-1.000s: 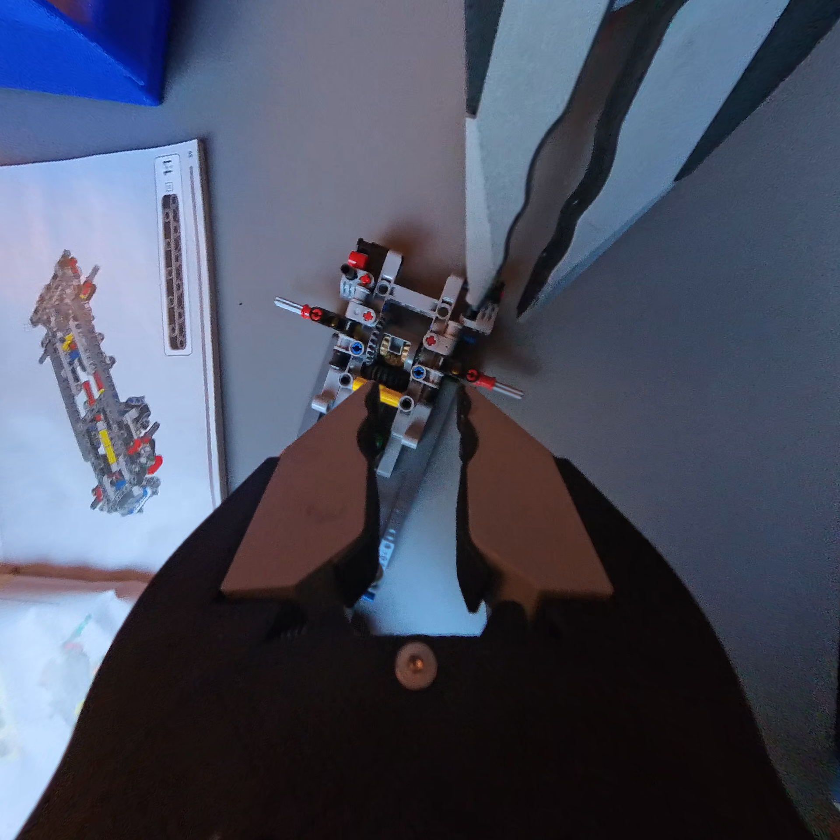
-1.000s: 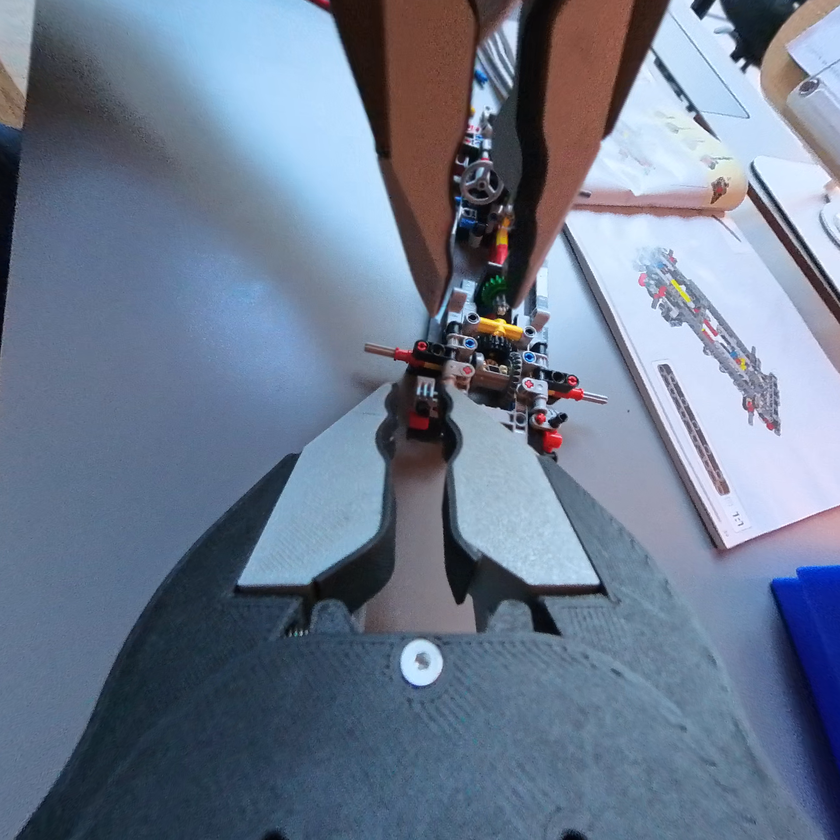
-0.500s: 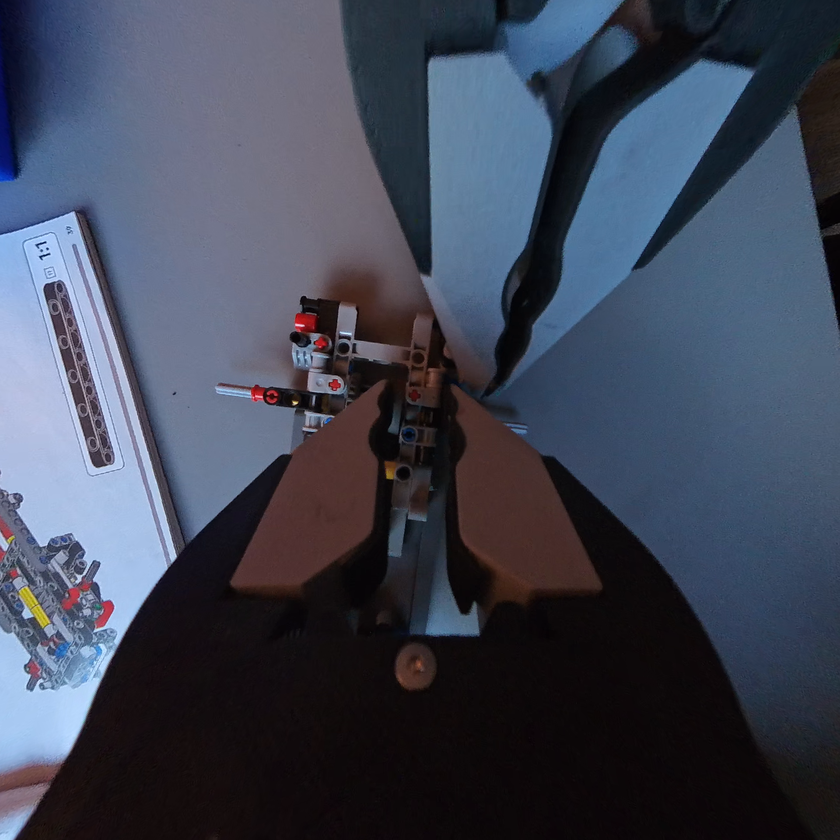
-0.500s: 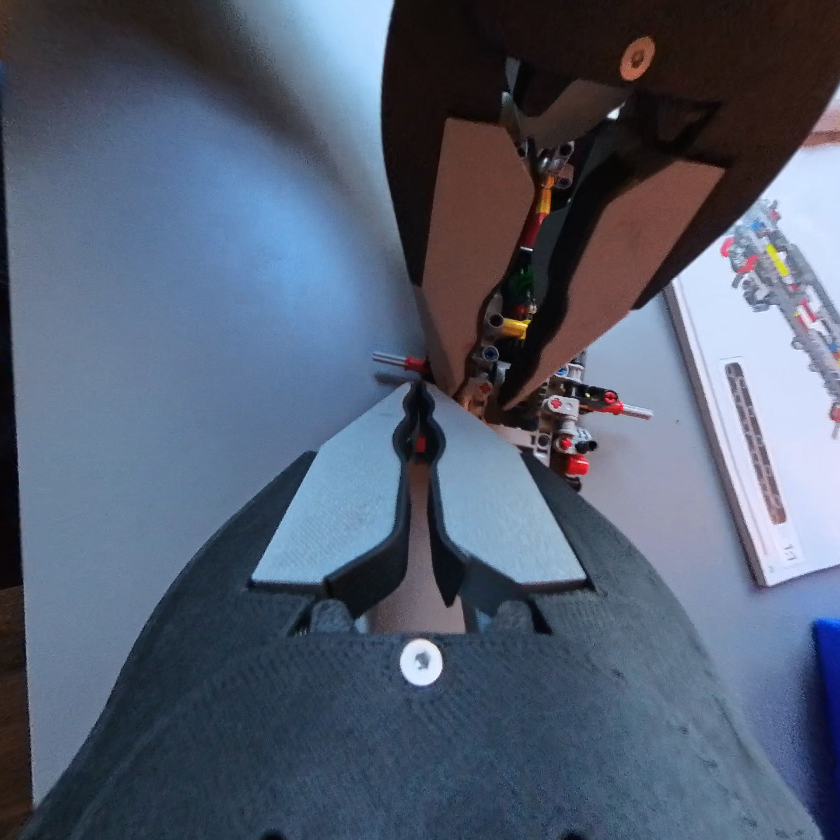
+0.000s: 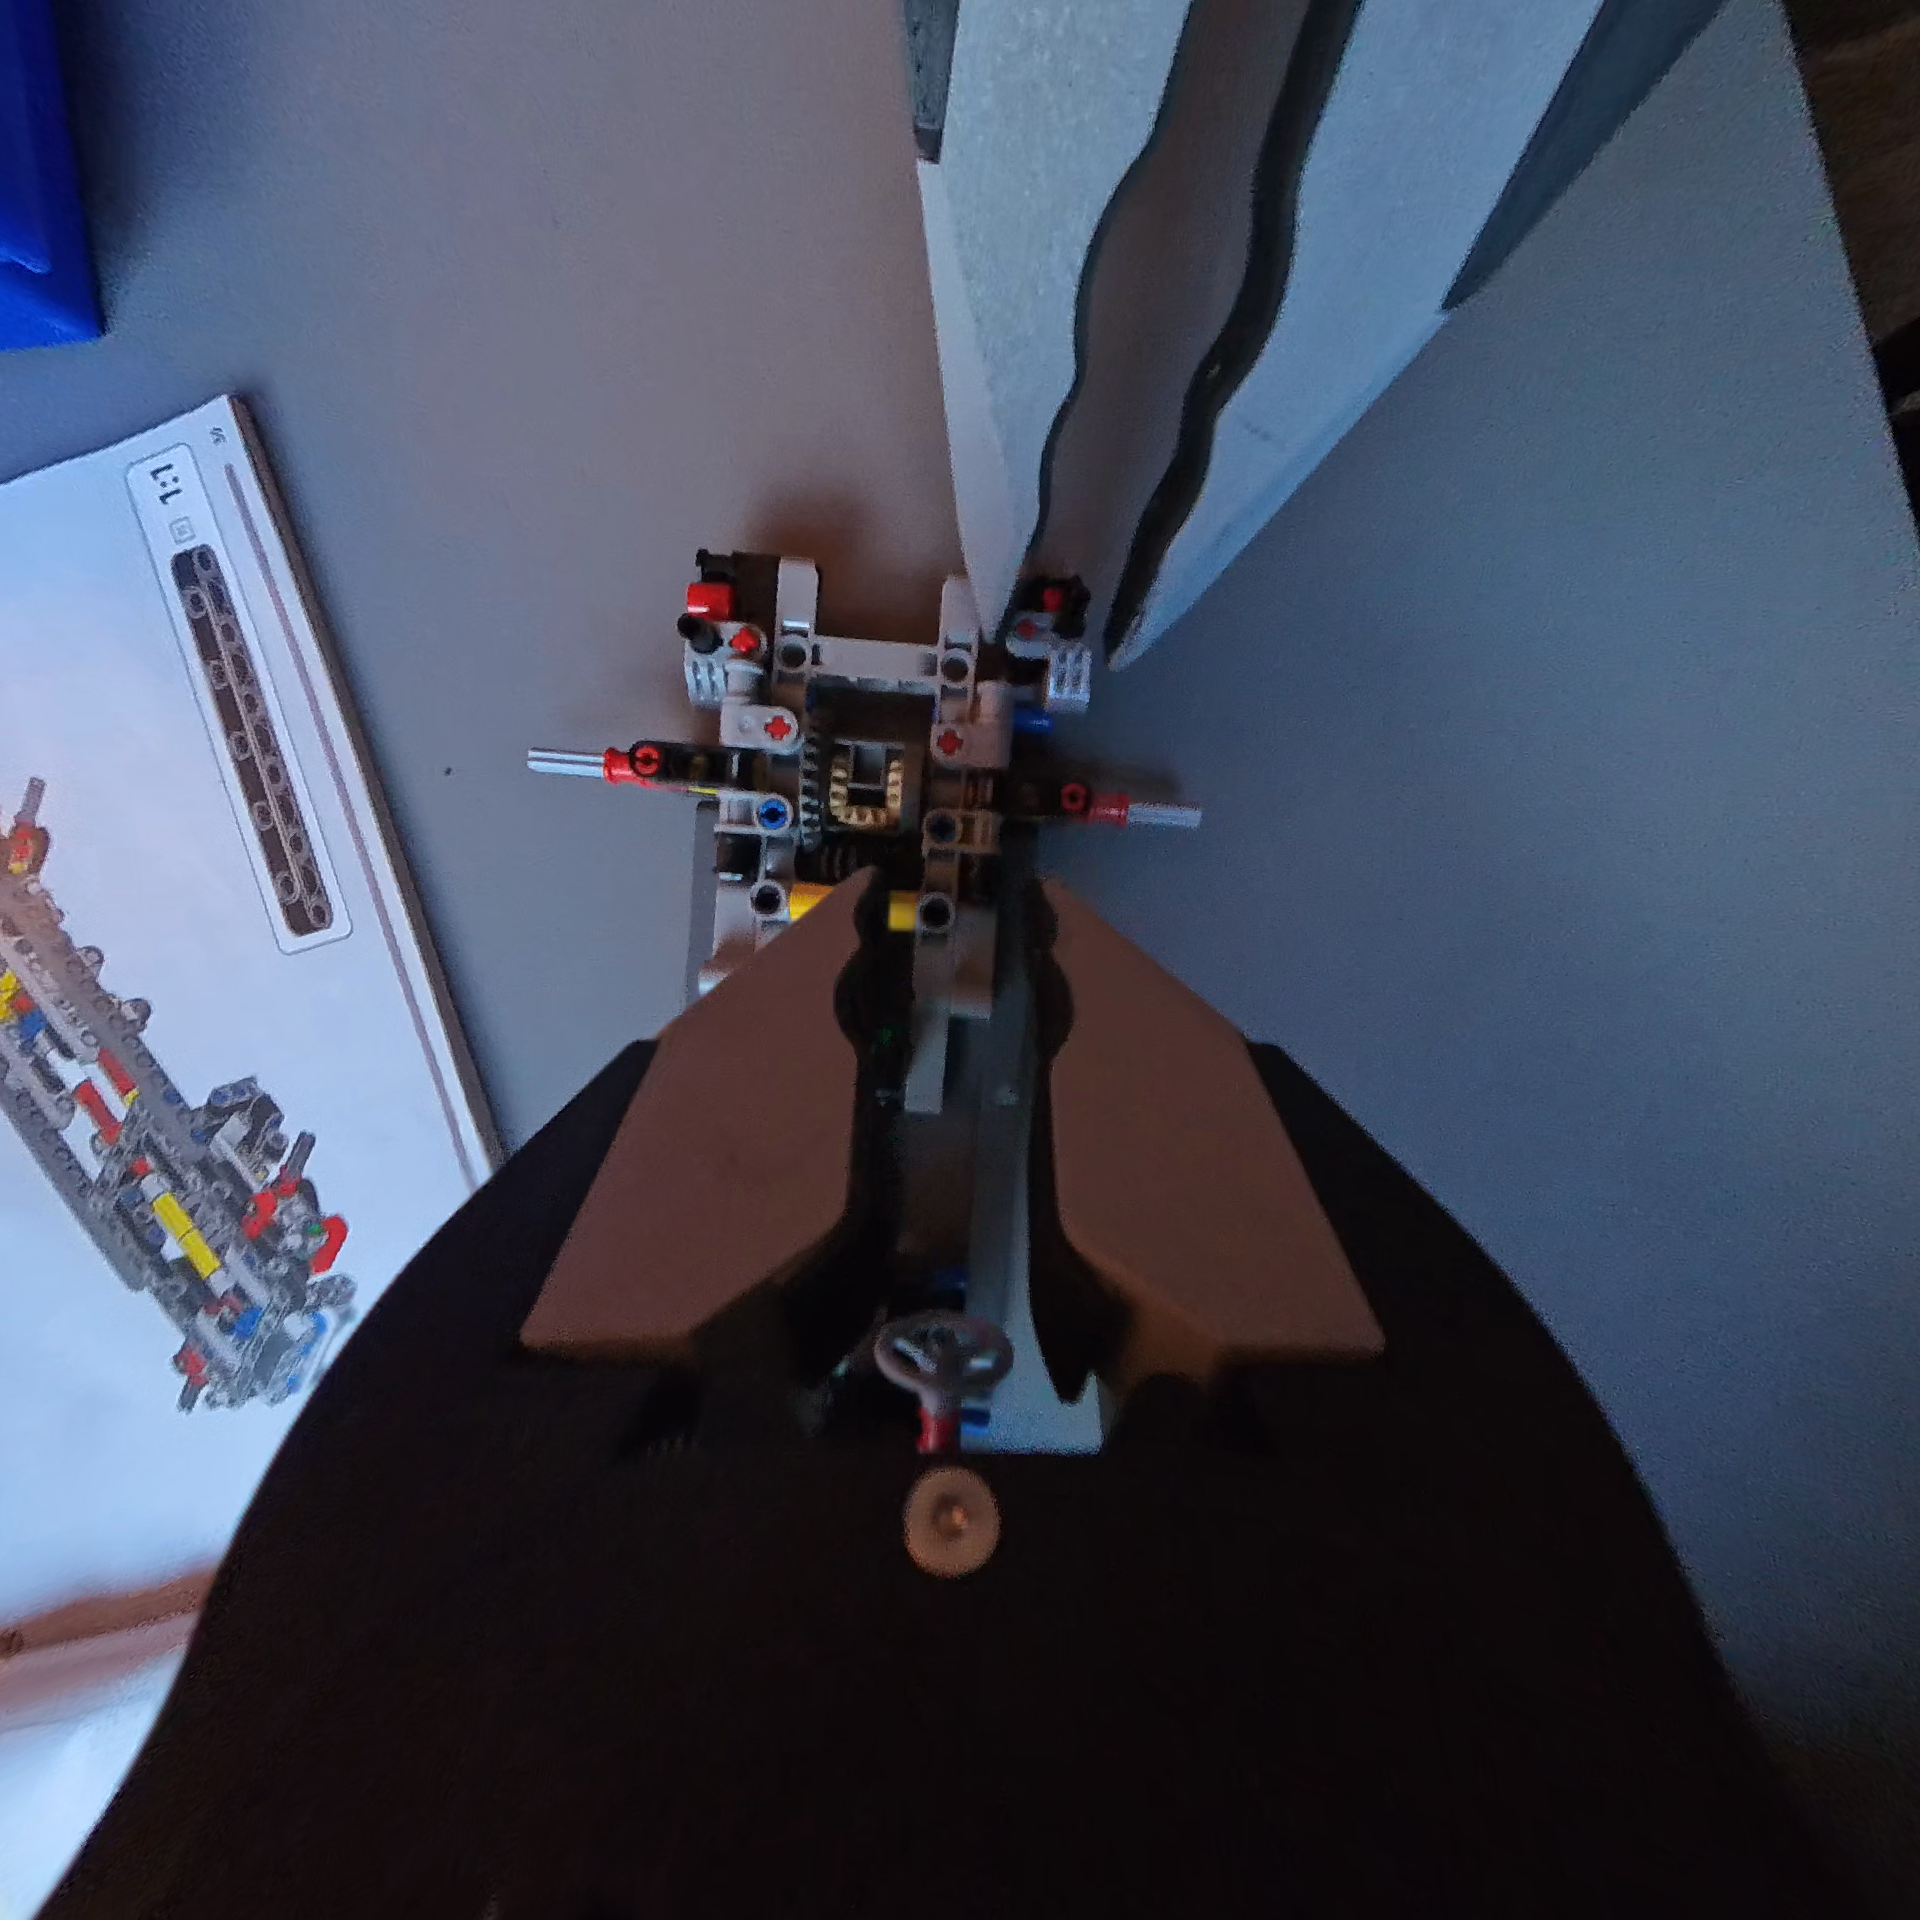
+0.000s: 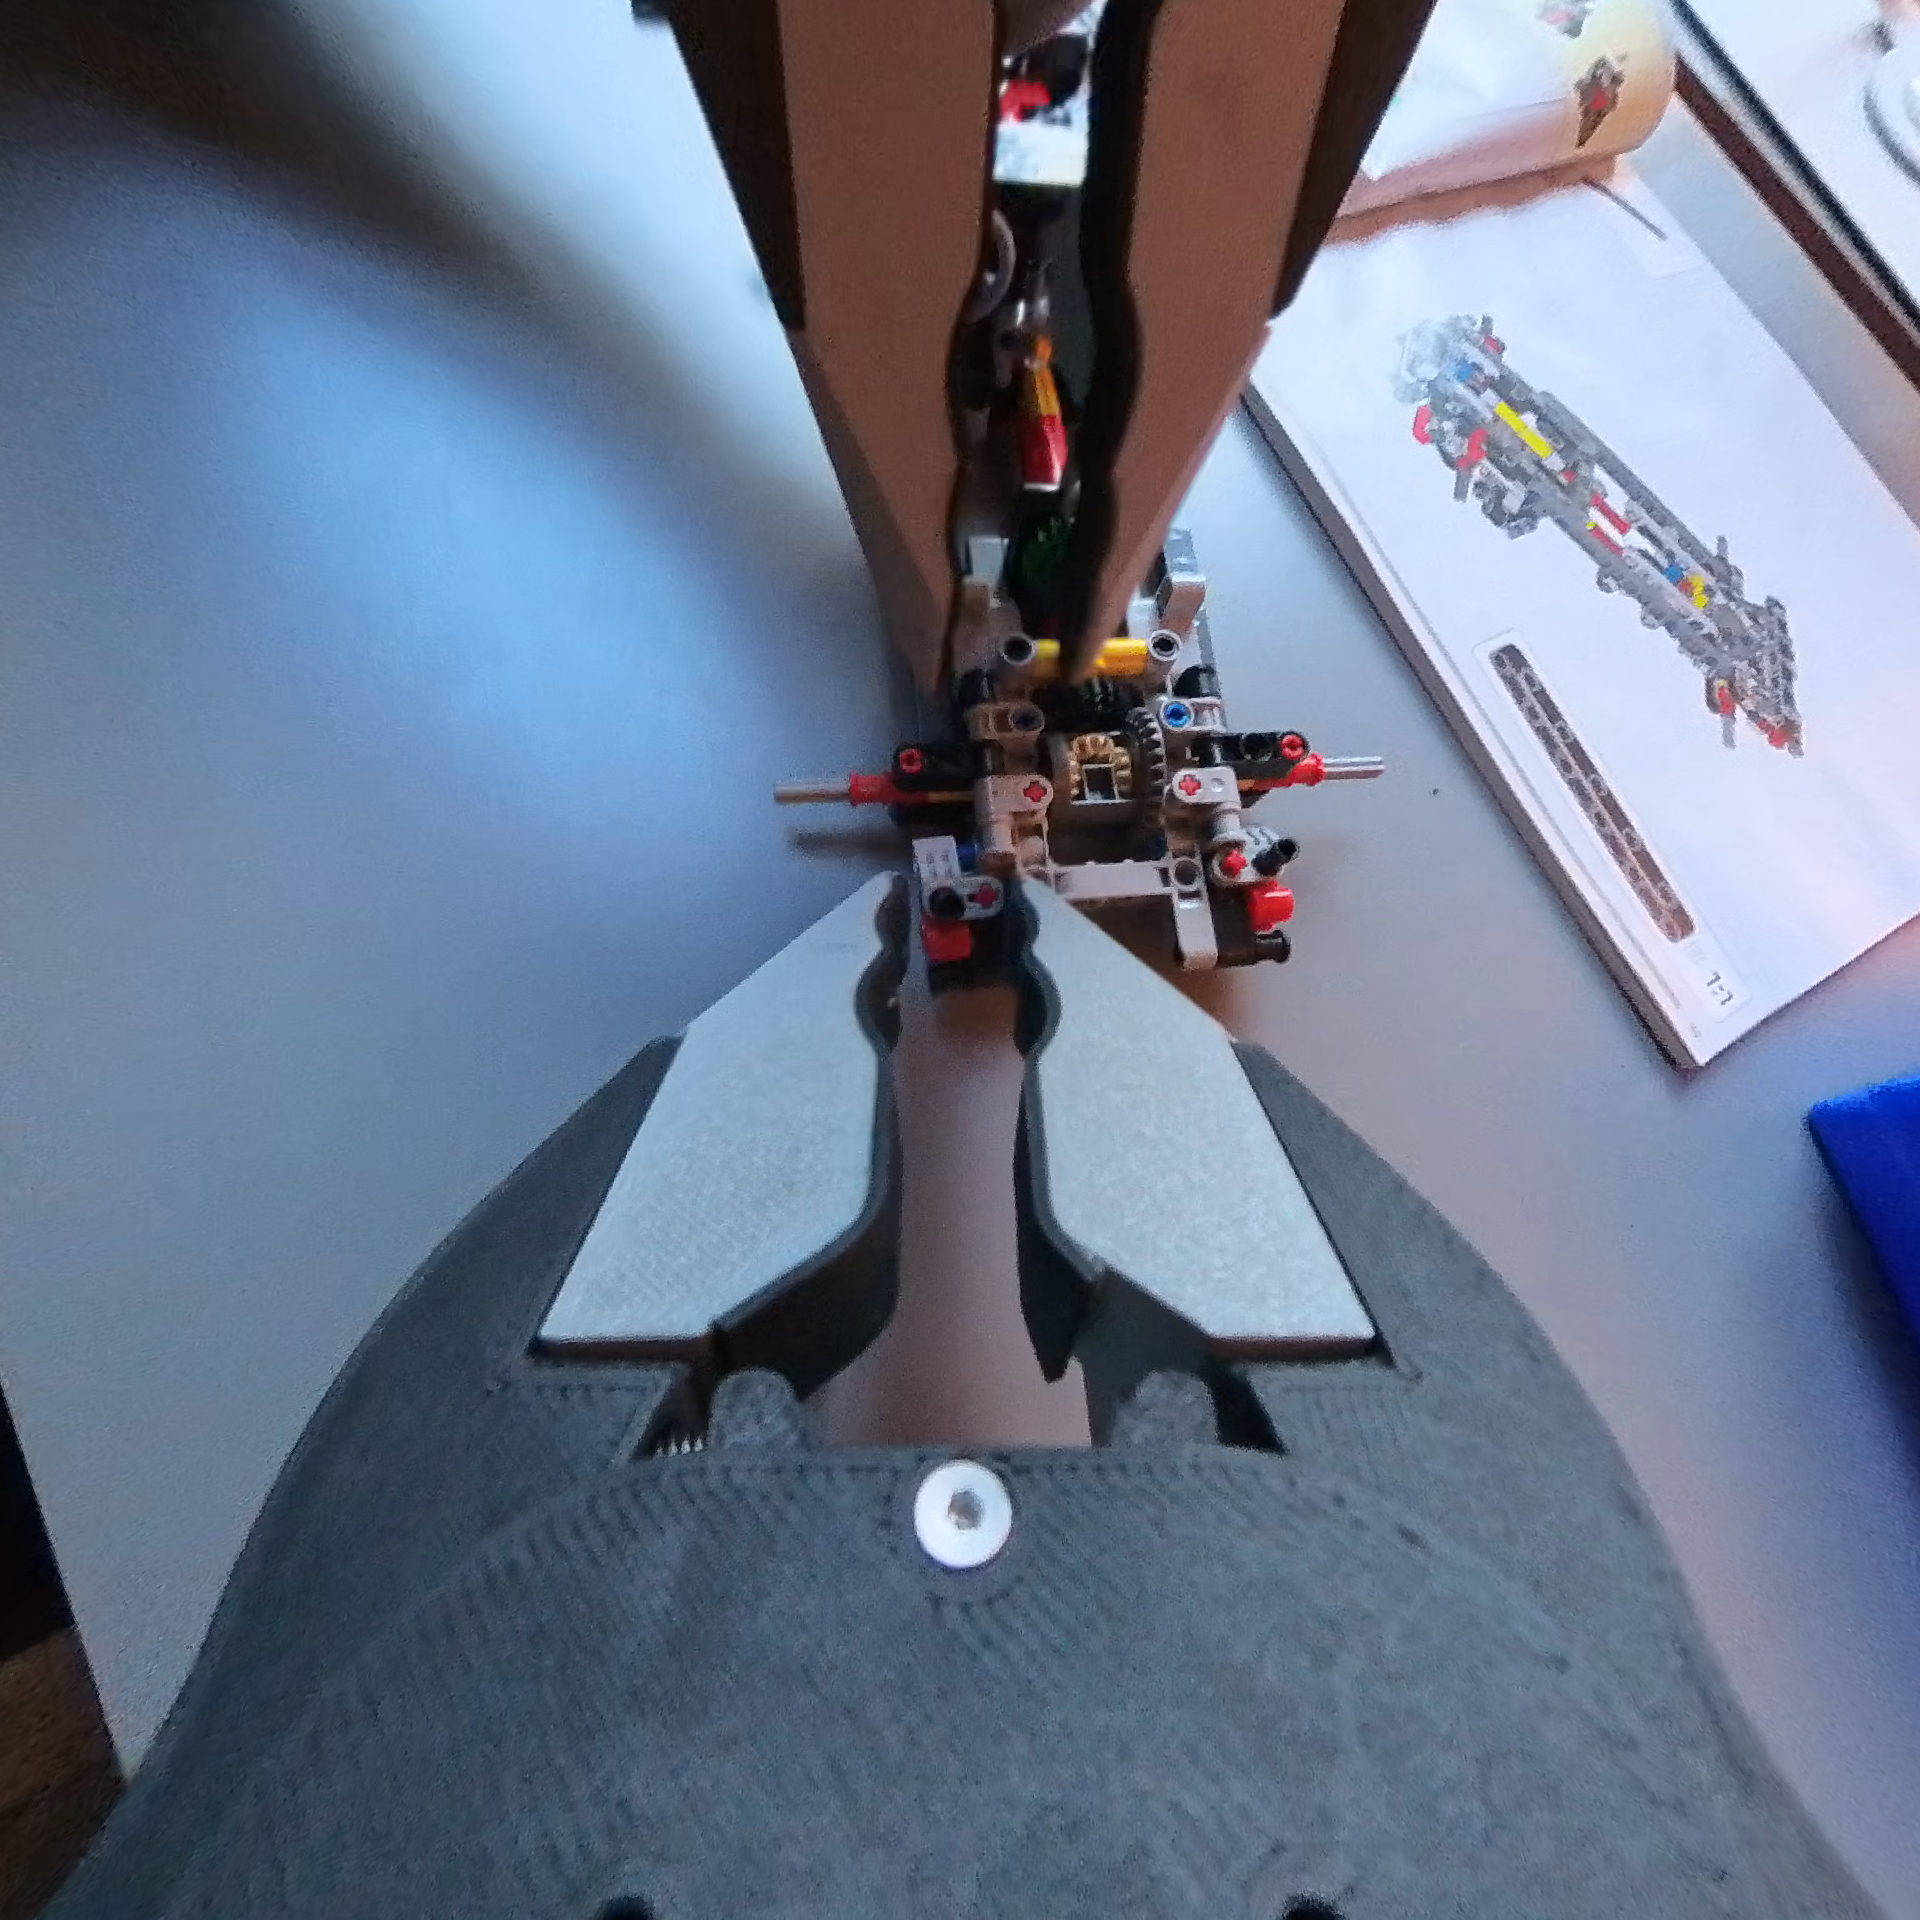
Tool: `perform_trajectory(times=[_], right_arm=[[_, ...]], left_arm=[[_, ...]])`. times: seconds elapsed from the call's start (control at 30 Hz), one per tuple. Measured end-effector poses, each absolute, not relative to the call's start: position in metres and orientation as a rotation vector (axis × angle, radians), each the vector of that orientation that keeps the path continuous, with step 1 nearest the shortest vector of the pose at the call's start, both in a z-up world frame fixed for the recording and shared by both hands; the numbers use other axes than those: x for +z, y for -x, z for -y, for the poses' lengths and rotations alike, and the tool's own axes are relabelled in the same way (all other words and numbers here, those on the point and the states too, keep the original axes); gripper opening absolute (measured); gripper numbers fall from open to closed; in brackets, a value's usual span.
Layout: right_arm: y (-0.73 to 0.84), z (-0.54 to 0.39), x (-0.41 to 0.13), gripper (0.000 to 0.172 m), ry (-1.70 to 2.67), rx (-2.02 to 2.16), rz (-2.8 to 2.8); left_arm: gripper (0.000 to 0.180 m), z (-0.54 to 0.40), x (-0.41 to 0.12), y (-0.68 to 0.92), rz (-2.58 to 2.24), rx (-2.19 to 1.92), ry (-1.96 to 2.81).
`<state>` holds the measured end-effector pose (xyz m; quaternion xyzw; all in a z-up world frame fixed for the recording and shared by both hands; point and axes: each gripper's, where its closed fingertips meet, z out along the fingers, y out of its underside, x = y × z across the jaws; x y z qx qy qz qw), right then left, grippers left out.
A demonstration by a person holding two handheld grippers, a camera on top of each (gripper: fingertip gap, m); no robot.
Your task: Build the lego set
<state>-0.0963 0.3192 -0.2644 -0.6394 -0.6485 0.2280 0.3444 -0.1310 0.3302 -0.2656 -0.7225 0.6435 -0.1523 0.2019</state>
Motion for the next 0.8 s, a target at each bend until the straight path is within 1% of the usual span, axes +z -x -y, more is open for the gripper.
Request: perform_trajectory(times=[0.13, 0.17, 0.23, 0.27, 0.3, 0.33, 0.8], right_arm=[[0.100, -0.318, -0.261, 0.007, 1.624, 0.593, 1.714], [0.101, -0.315, -0.262, 0.002, 1.597, 0.577, 1.755], [0.101, -0.315, -0.263, 0.002, 1.562, 0.511, 1.830], [0.102, -0.314, -0.263, 0.002, 1.557, 0.495, 1.862], [0.102, -0.315, -0.264, 0.002, 1.564, 0.491, 1.884], [0.102, -0.315, -0.264, 0.002, 1.579, 0.494, 1.902], [0.103, -0.314, -0.268, 0.003, 1.597, 0.446, 2.003]], left_arm=[[0.034, -0.337, -0.267, 0.151, -1.779, -0.316, 2.044], [0.038, -0.334, -0.268, 0.150, -1.782, -0.339, 2.037], [0.047, -0.331, -0.276, 0.148, -1.804, -0.329, 2.040], [0.047, -0.332, -0.279, 0.147, -1.818, -0.295, 2.037], [0.042, -0.334, -0.281, 0.147, -1.822, -0.256, 2.031], [0.041, -0.335, -0.281, 0.147, -1.829, -0.238, 2.030], [0.039, -0.336, -0.281, 0.144, -1.716, -0.326, 2.154]])
